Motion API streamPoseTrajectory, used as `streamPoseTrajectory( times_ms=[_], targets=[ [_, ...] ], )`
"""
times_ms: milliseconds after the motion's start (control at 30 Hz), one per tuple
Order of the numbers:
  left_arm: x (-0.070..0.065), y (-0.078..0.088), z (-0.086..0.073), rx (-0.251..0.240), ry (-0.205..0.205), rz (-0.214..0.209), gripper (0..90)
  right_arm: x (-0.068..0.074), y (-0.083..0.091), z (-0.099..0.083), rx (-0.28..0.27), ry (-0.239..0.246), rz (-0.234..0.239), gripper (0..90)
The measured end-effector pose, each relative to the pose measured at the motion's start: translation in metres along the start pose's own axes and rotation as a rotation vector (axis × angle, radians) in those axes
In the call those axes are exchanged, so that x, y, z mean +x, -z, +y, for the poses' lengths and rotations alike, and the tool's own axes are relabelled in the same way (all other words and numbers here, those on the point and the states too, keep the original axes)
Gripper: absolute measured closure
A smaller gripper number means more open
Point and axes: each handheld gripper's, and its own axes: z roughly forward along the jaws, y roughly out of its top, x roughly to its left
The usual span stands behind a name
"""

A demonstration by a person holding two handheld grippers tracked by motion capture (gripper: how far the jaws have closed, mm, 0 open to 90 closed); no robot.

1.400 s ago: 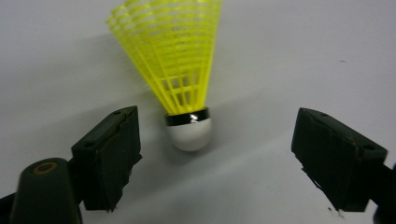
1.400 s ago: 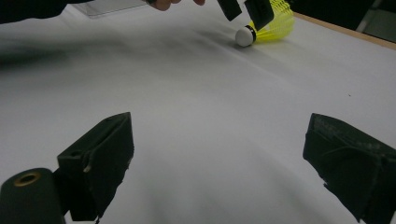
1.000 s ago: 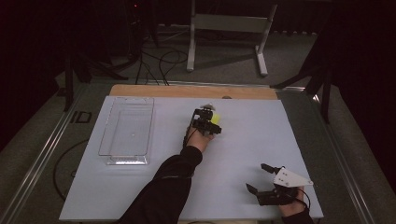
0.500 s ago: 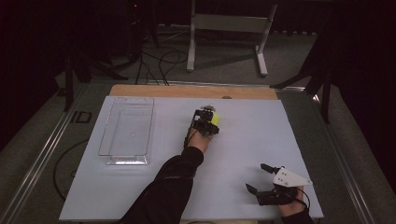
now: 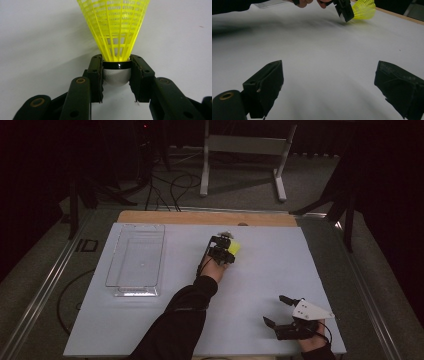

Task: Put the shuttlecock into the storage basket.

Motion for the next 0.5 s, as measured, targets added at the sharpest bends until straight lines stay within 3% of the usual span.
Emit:
streamPoseTrajectory(
  times_ms=[133, 500],
  targets=[
    [-0.005, 0.006, 0.002, 0.014, -0.062, 0.003, 65.8, 0.000, 0.000, 0.000, 0.000, -0.001, 0.000, 8.8],
    [0.002, 0.030, 0.006, 0.007, -0.086, -0.027, 66.0, -0.001, -0.001, -0.001, 0.005, 0.000, -0.001, 8.8]
  ],
)
